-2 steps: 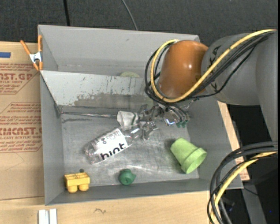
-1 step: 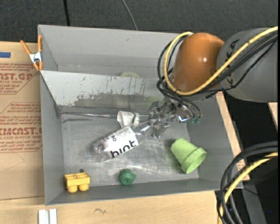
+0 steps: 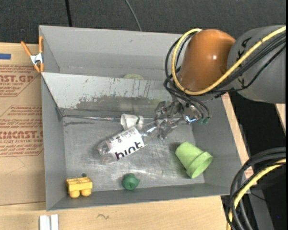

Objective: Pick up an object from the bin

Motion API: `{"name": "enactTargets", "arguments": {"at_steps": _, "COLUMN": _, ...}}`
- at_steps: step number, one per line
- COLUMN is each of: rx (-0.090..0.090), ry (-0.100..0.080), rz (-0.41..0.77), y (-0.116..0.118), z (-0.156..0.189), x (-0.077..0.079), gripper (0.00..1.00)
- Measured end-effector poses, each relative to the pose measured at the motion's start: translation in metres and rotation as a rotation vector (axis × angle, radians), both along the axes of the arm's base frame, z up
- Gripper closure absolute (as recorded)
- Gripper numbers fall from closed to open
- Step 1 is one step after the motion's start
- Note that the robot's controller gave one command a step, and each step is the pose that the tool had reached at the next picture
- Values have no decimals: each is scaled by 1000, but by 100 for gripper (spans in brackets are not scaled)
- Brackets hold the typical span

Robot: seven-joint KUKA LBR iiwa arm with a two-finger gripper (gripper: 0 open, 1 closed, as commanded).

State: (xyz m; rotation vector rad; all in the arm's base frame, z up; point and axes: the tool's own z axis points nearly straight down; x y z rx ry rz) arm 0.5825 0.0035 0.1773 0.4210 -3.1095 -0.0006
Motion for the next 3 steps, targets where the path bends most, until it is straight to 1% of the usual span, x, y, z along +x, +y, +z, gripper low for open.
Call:
{"name": "enactTargets", "arguments": {"at_steps": 1, "rx": 0, "ry": -23, "rz": 52, "y": -3, "z": -3, "x": 3, "gripper": 100}}
{"name": "enactTargets", "arguments": {"at_steps": 2, "rx": 1, "ry": 11, "rz": 68, "y": -2, "z": -4, "x": -6, "gripper": 100}}
{"name": "enactTargets", "arguments": {"at_steps": 3, "rx": 0, "ry": -3, "rz": 79, "y": -3, "z": 69, "x": -7, "gripper": 100}}
